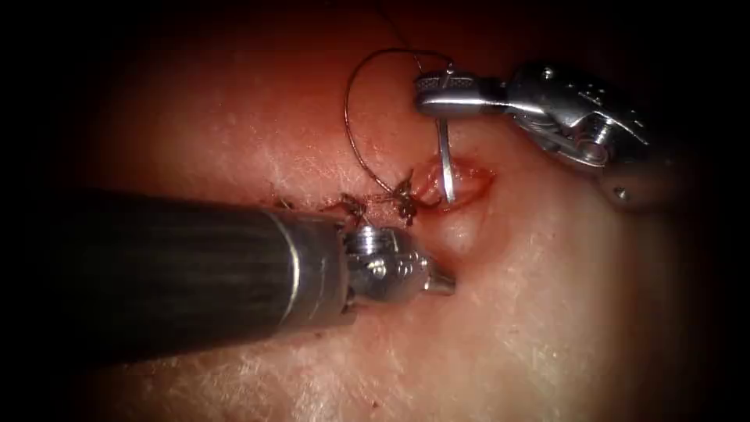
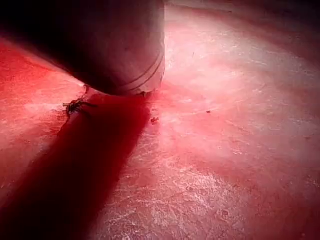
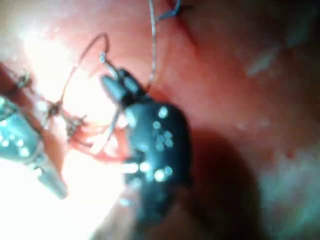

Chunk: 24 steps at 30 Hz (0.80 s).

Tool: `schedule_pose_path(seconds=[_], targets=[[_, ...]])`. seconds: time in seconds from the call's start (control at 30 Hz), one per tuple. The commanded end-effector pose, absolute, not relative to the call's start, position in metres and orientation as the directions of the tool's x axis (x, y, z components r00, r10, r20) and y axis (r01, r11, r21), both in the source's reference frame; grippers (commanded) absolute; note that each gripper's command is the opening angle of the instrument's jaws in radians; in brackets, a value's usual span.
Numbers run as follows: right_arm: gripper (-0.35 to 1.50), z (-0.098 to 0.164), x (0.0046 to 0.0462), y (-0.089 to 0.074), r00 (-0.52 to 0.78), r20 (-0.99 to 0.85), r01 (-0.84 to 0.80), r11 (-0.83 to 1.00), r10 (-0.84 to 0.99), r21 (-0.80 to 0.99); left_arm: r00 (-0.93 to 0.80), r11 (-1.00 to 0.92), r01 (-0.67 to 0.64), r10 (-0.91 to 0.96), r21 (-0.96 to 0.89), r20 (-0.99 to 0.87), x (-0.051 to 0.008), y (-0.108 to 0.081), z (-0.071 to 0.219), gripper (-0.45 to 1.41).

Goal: Wound Closure

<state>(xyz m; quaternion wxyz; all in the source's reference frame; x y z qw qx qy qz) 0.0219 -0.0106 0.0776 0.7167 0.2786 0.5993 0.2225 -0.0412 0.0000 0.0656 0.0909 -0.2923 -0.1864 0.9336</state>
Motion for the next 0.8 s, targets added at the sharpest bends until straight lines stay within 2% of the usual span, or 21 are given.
schedule_pose_path(seconds=[0.03,0.8], targets=[[-0.35,0.0782,0.0226,-0.0111,0.178,-0.727,0.013,0.737,0.663,0.675,-0.814,-0.914,-0.058,0.276,-0.4,-0.512,-0.0417,-0.0002,0.0665,-0.45],[-0.35,0.0777,0.0227,-0.0109,0.161,-0.637,-0.013,0.647,0.754,0.762,-0.818,-0.916,-0.054,0.268,-0.397,-0.508,-0.041,0.0,0.068,-0.45]])
